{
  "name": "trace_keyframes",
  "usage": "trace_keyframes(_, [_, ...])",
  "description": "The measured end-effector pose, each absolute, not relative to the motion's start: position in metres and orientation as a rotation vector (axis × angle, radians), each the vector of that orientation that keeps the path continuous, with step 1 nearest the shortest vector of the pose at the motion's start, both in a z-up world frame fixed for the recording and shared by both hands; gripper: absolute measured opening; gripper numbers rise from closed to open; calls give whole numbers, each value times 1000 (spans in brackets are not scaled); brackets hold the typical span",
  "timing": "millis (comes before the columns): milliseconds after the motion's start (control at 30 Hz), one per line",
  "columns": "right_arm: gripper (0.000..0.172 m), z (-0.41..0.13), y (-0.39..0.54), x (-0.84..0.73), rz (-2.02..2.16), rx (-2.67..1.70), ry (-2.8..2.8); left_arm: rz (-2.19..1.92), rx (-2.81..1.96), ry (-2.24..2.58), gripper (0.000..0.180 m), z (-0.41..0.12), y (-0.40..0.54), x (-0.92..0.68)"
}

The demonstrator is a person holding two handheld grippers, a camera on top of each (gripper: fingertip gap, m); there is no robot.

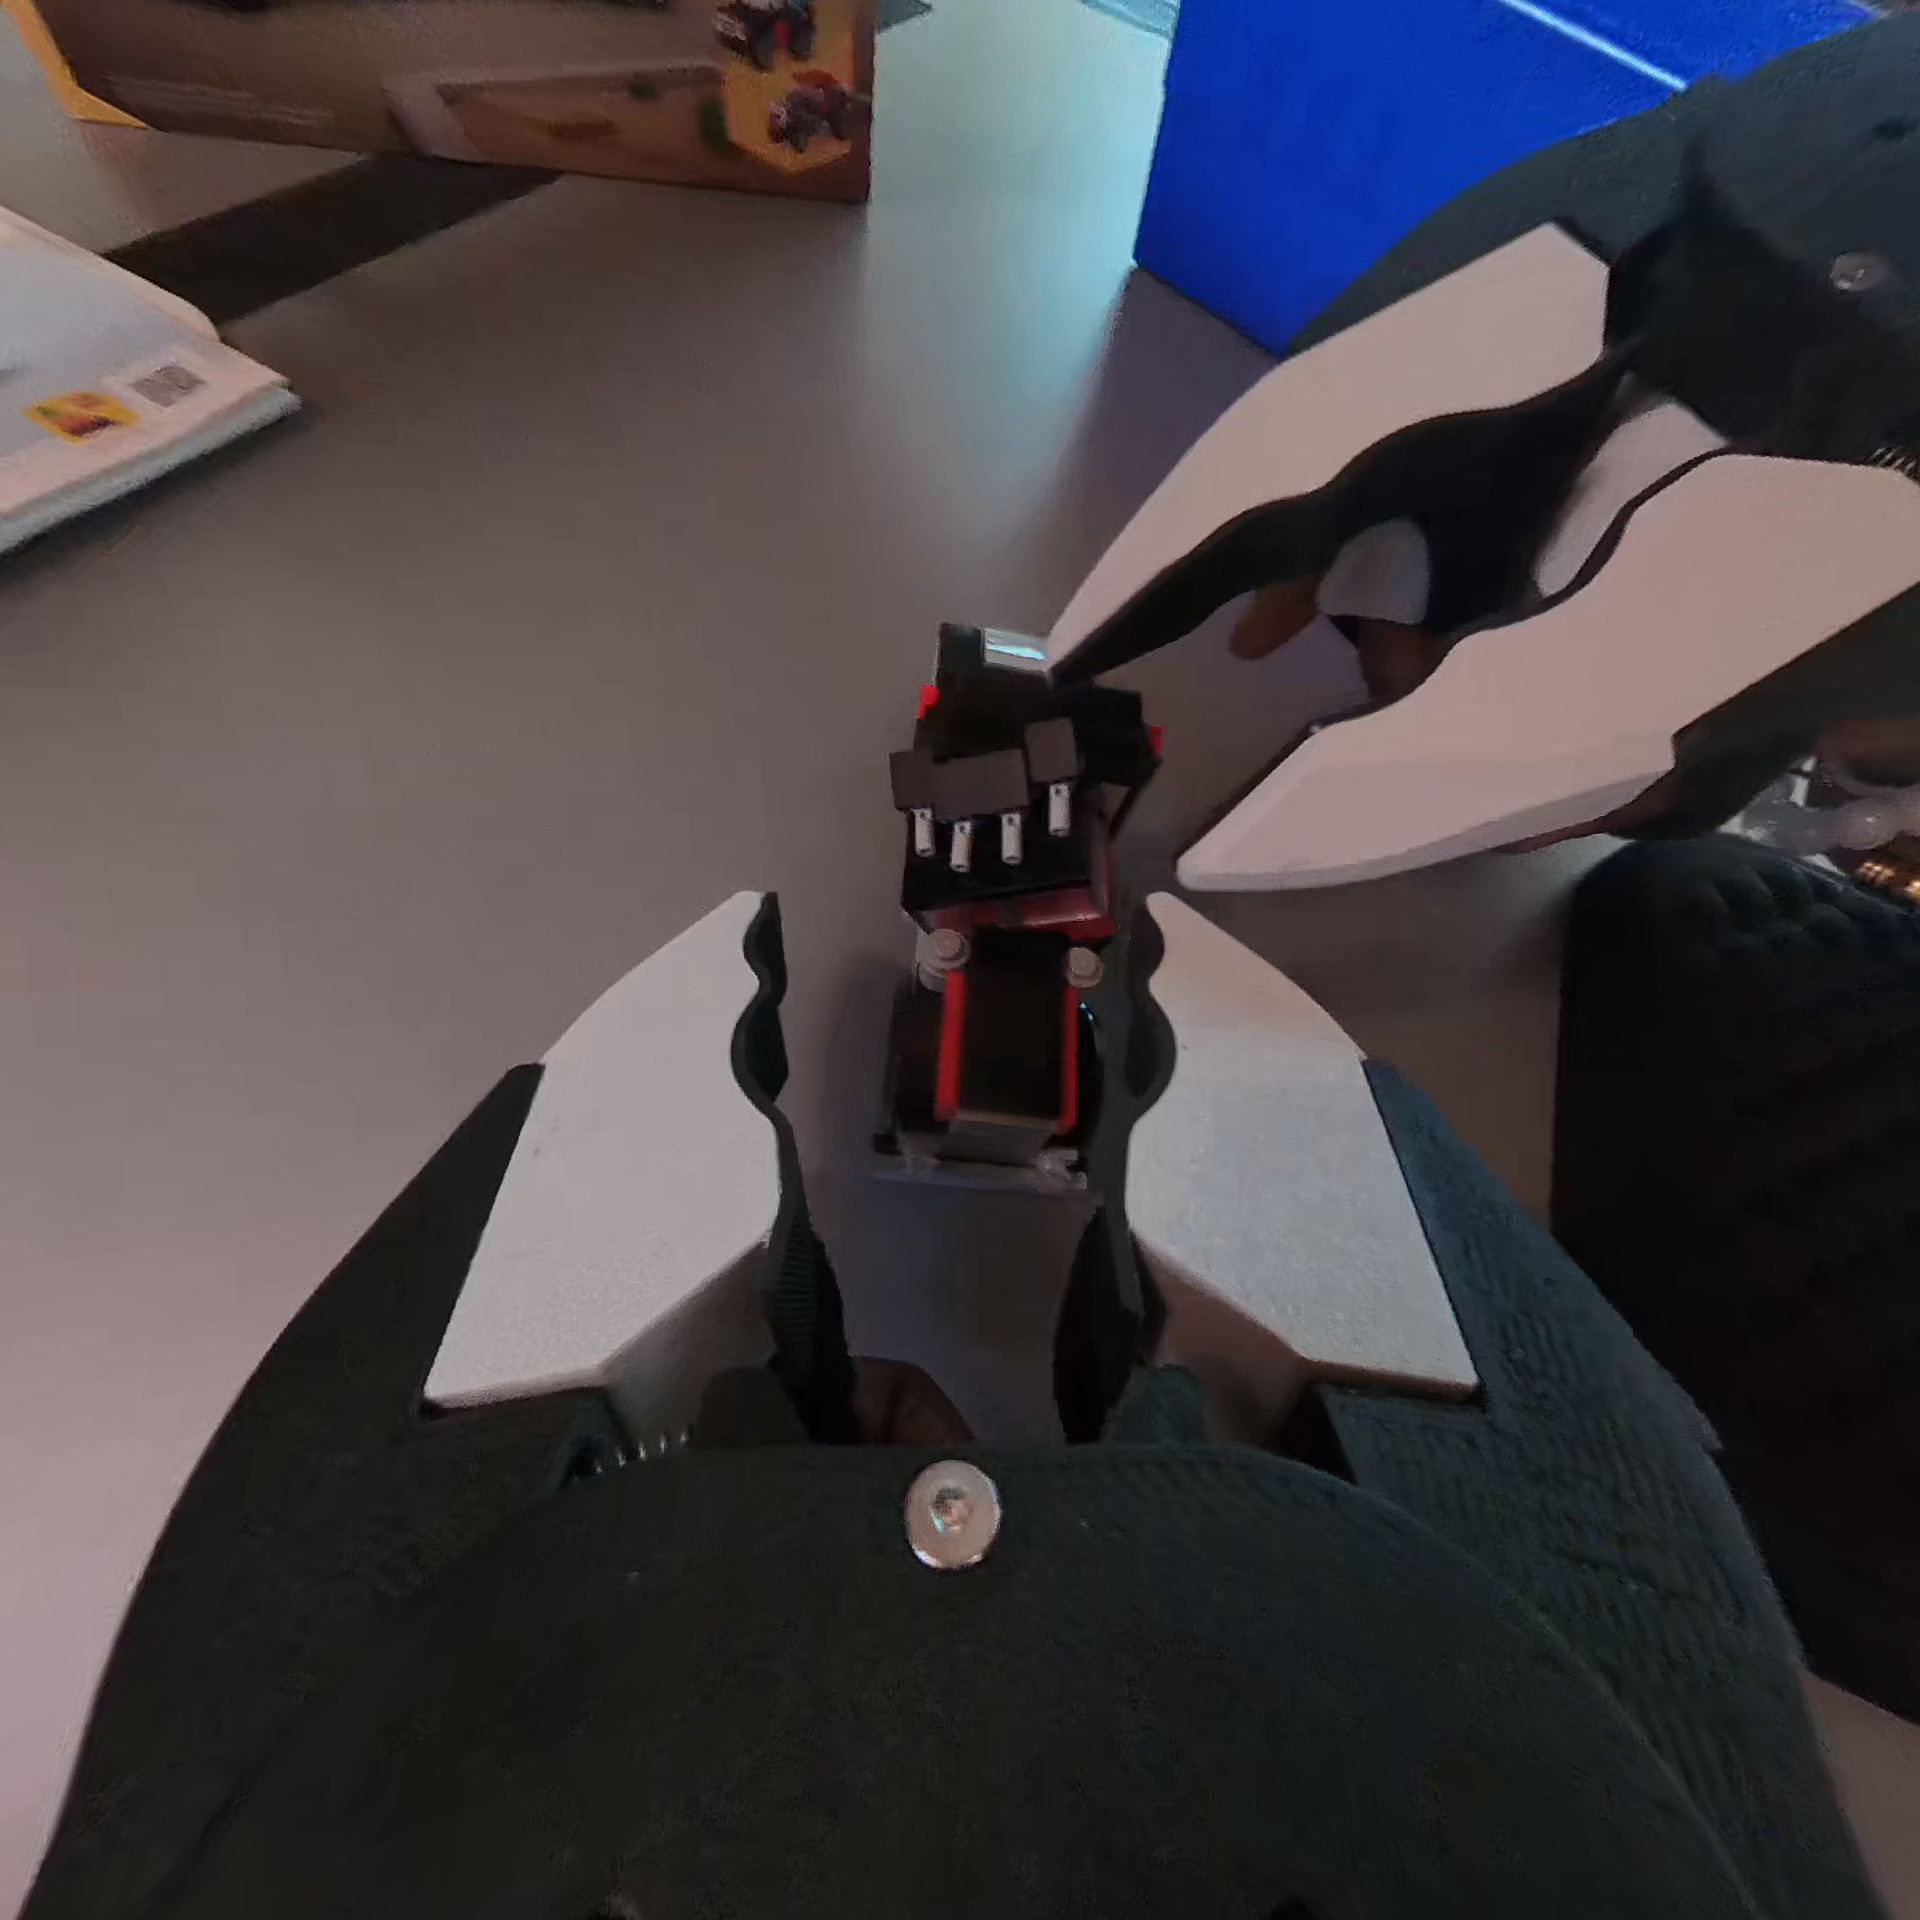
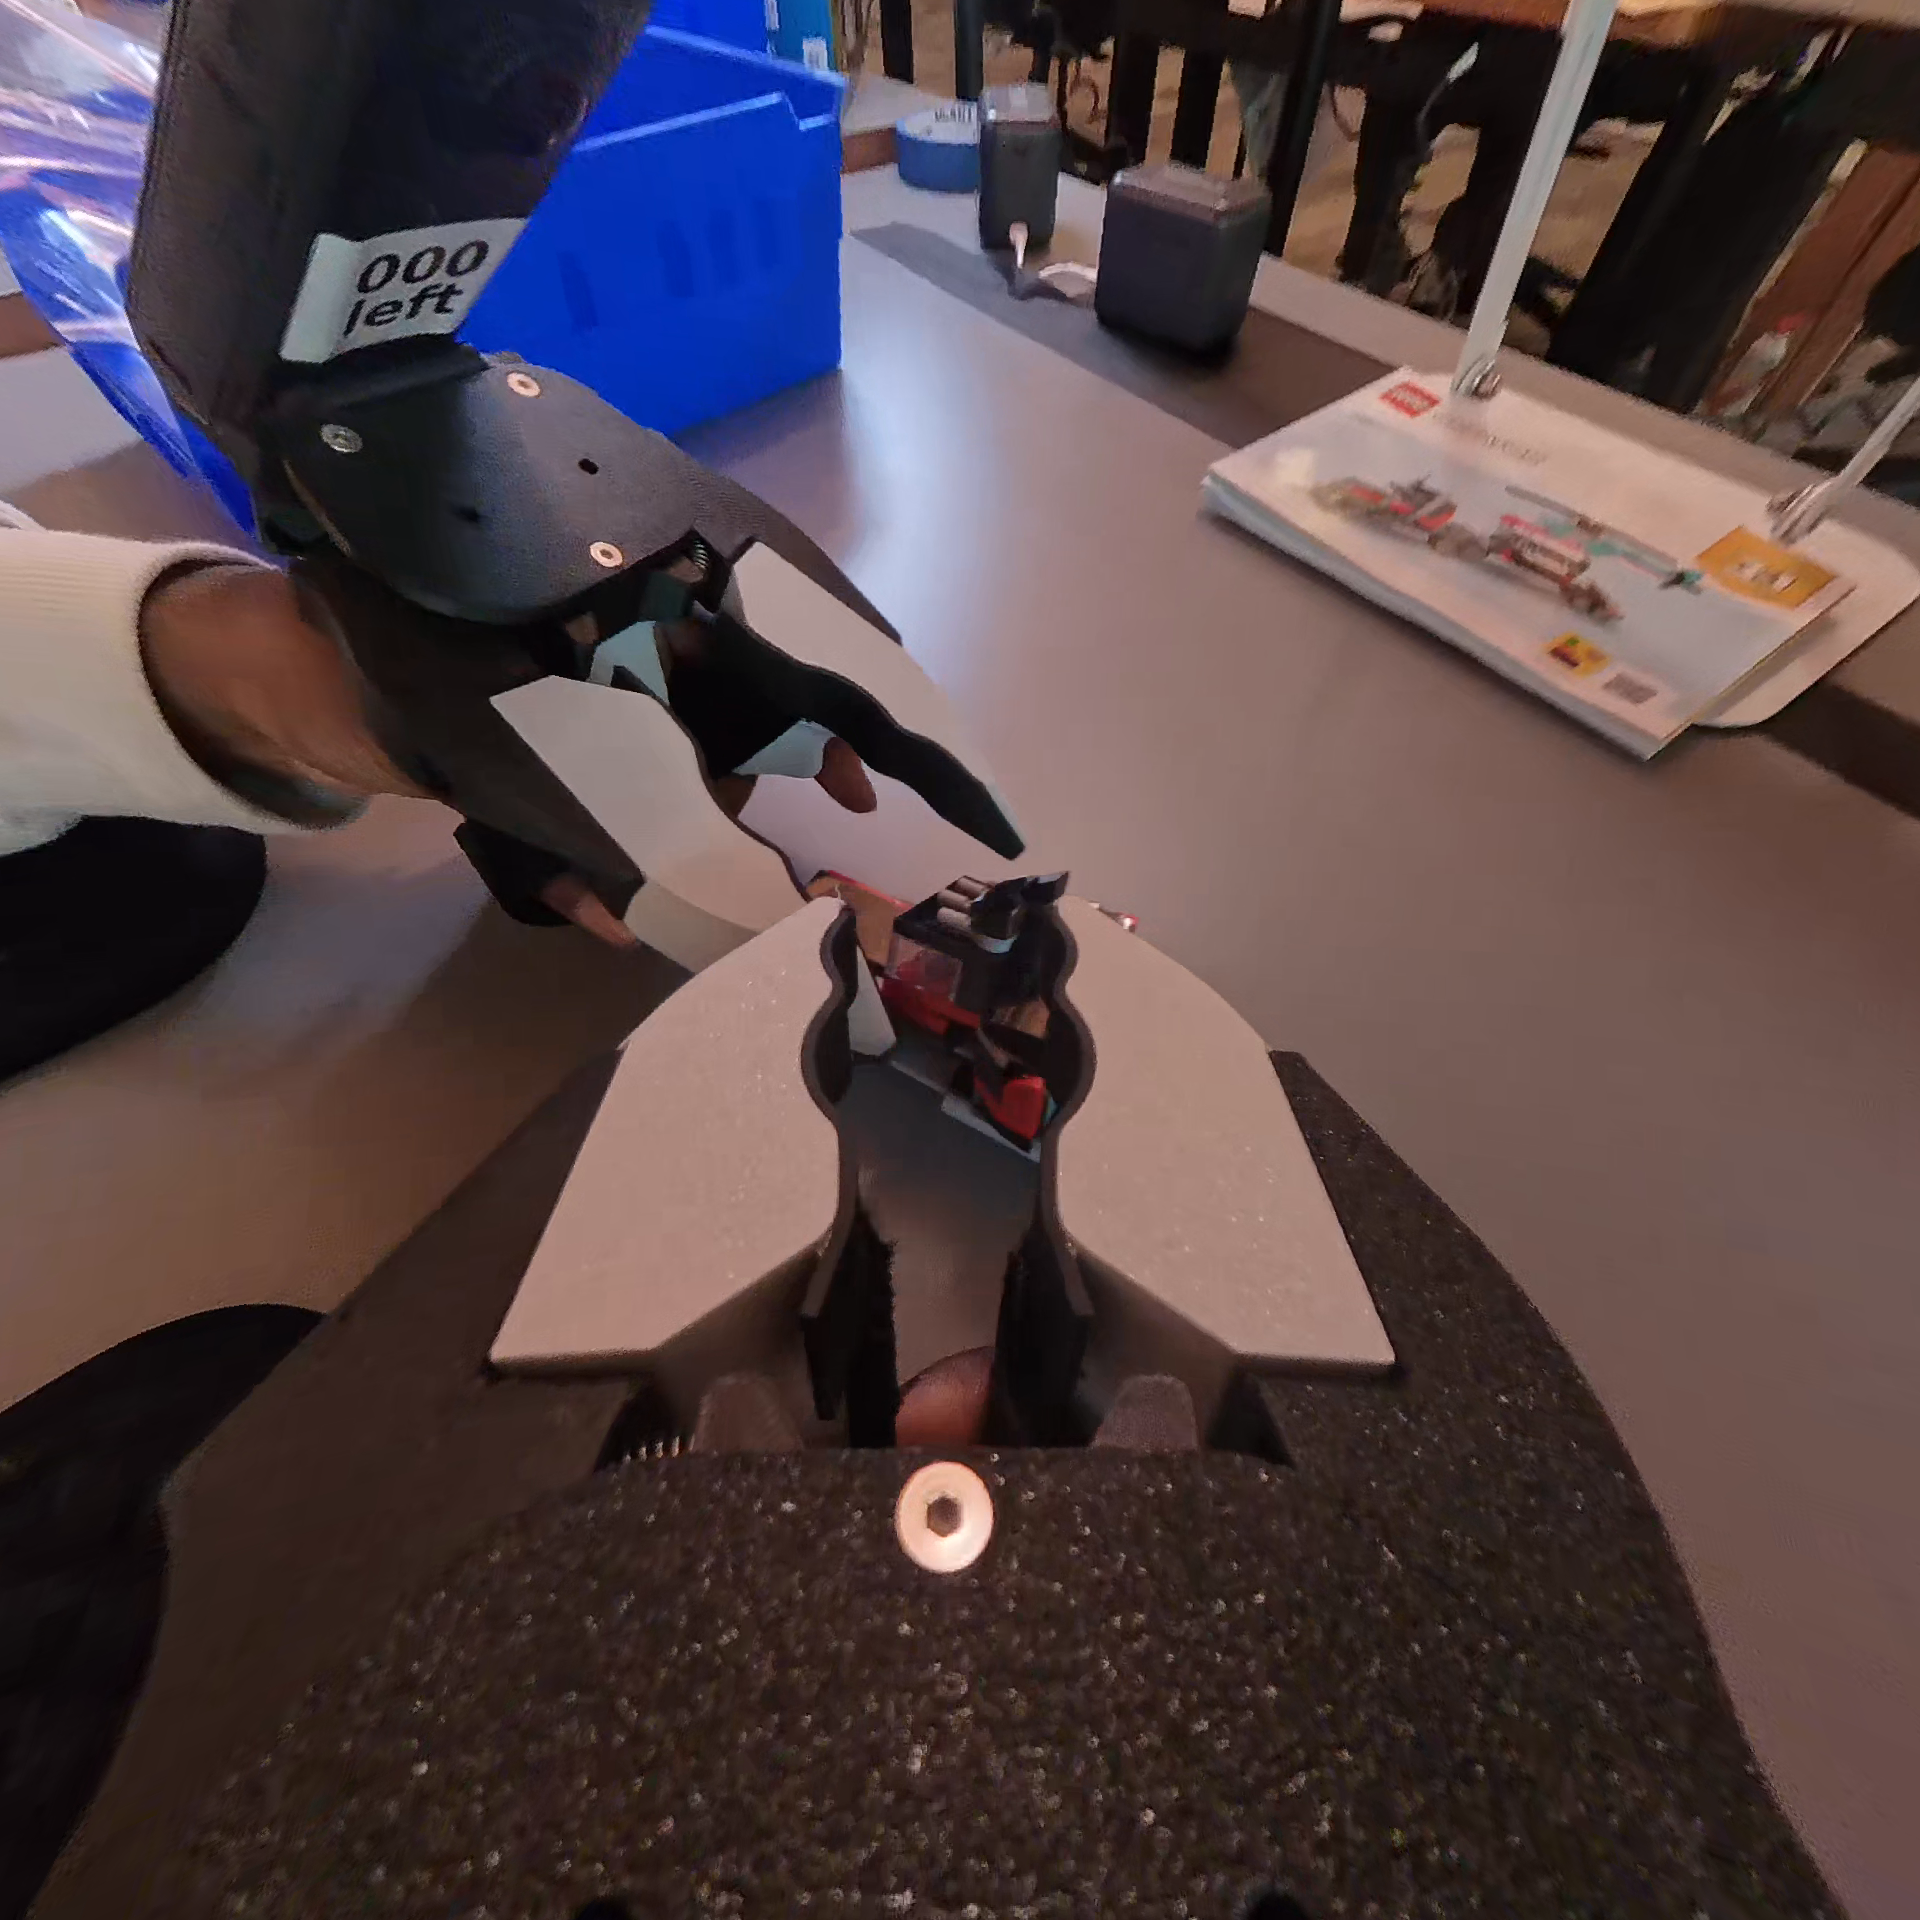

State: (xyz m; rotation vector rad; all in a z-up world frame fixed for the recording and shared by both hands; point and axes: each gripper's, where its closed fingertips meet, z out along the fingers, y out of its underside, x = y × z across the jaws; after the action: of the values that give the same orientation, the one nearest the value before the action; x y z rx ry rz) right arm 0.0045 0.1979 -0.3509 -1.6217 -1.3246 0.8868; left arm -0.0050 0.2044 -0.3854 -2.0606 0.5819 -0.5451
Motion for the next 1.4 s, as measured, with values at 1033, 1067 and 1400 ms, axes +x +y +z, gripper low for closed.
trace_keyframes(1033, [29,-289,153,-6,1236,-1227,-1281,-234,-1491,599,37,-280,135,-60])
trace_keyframes(1067, [24,-285,147,-10,1237,-1185,-1285,-161,-1485,613,37,-281,135,-61])
trace_keyframes(1400, [19,-271,129,-30,1103,-1042,-1202,561,-1348,815,37,-288,140,-53])
